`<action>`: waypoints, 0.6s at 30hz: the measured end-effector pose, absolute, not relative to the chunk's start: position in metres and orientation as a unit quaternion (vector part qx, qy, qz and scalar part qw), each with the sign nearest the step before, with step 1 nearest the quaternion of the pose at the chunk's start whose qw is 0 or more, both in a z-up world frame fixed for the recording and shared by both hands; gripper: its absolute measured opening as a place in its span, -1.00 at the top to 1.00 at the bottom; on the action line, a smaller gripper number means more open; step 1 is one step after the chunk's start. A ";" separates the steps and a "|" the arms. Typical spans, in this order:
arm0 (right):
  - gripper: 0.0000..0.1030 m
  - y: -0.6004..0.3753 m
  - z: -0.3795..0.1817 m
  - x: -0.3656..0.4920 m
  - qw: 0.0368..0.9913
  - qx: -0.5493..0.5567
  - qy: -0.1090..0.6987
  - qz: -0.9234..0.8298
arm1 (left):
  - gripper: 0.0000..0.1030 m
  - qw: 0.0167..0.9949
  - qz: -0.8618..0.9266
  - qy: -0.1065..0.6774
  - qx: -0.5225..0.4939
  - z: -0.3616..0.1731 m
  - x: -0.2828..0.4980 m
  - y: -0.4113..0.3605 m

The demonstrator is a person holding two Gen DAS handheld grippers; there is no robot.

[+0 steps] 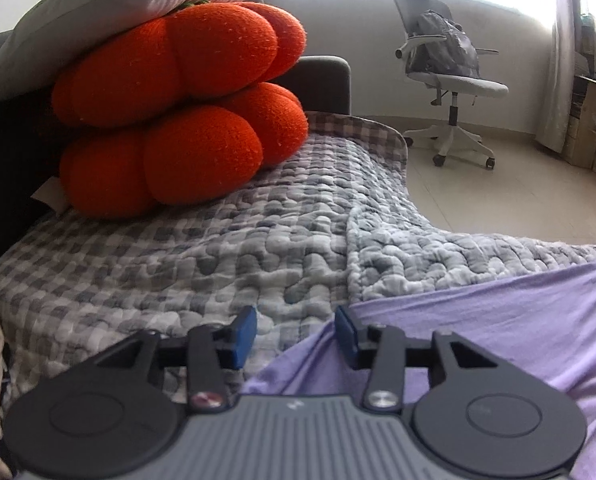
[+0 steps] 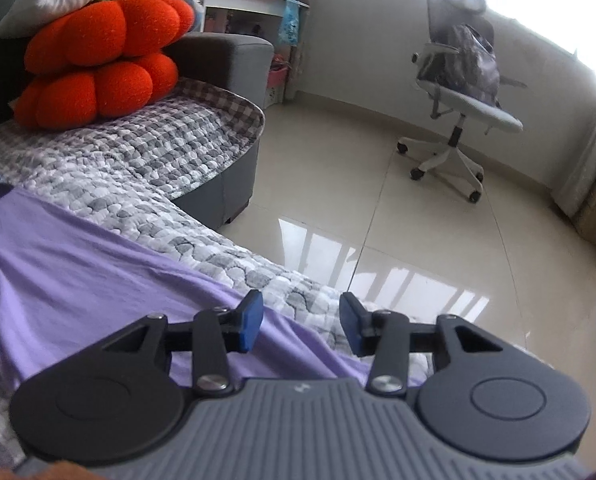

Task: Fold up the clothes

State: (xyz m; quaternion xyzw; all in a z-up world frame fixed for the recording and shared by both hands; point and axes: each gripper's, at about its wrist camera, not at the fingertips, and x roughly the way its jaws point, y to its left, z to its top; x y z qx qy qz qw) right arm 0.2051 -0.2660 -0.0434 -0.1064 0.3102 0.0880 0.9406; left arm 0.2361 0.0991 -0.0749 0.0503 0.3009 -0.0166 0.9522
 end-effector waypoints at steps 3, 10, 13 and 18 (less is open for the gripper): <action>-0.06 -0.268 -0.038 0.198 0.941 -0.088 0.317 0.081 | -0.10 0.951 -0.021 0.303 0.056 -0.068 0.229 0.097; -0.15 -0.272 -0.027 0.179 0.940 -0.043 0.332 0.063 | -0.22 0.947 -0.074 0.305 0.074 -0.049 0.205 0.080; -0.18 -0.272 -0.025 0.172 0.938 -0.033 0.340 0.059 | -0.27 0.944 -0.090 0.307 0.076 -0.041 0.196 0.072; -0.25 -0.273 -0.021 0.159 0.936 -0.019 0.347 0.060 | -0.39 0.940 -0.116 0.309 0.081 -0.032 0.182 0.057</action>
